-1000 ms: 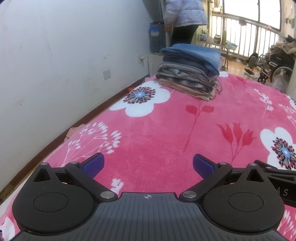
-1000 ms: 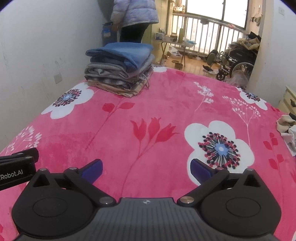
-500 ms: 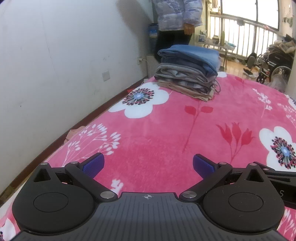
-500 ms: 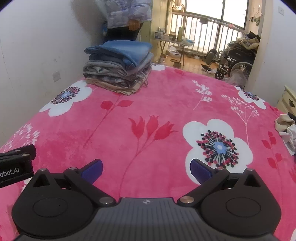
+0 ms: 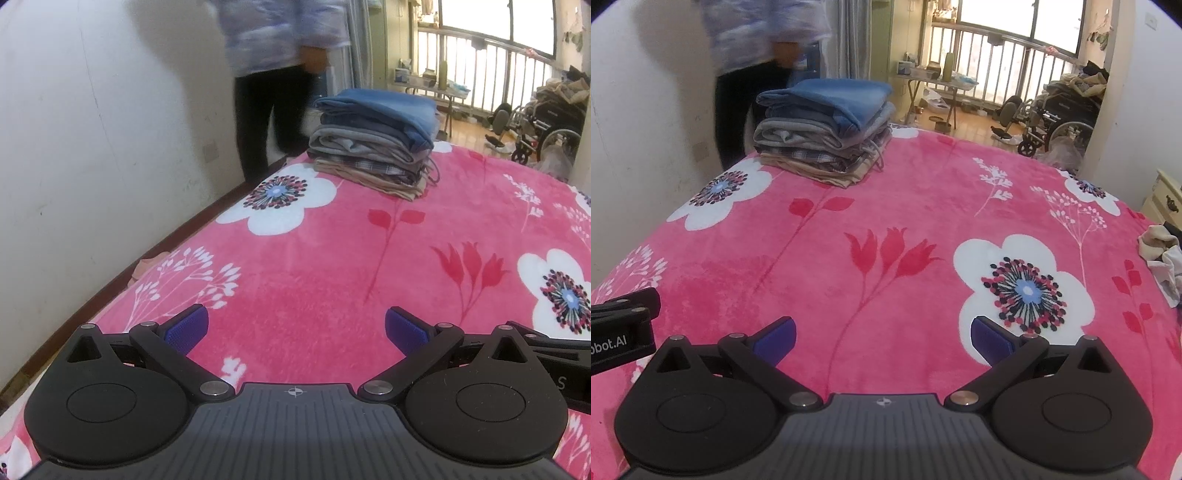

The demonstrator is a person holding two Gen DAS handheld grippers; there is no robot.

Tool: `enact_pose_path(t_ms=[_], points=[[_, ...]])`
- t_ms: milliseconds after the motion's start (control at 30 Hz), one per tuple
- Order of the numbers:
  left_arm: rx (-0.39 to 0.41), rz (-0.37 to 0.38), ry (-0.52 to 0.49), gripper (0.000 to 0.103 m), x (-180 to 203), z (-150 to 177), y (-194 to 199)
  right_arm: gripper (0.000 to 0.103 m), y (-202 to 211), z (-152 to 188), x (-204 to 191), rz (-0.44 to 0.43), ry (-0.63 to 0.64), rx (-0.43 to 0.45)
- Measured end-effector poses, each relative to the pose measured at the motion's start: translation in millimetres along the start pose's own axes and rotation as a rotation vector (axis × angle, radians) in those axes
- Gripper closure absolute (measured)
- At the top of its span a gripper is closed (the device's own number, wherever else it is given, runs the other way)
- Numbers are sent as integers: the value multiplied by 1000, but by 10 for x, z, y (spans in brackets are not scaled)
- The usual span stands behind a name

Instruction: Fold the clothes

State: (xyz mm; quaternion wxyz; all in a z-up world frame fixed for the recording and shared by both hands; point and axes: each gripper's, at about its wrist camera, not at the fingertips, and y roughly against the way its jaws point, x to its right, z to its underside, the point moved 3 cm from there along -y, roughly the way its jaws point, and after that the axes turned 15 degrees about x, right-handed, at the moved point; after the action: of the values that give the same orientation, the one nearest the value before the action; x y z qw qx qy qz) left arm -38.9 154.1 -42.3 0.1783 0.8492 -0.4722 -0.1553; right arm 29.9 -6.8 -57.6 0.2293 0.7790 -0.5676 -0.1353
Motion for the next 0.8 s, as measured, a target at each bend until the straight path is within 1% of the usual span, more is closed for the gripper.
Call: enact_pose_path(t_ms=[800], points=[[-3,1,-7,0,12,-2,-4,0,18,-46,33,19,-10,14]])
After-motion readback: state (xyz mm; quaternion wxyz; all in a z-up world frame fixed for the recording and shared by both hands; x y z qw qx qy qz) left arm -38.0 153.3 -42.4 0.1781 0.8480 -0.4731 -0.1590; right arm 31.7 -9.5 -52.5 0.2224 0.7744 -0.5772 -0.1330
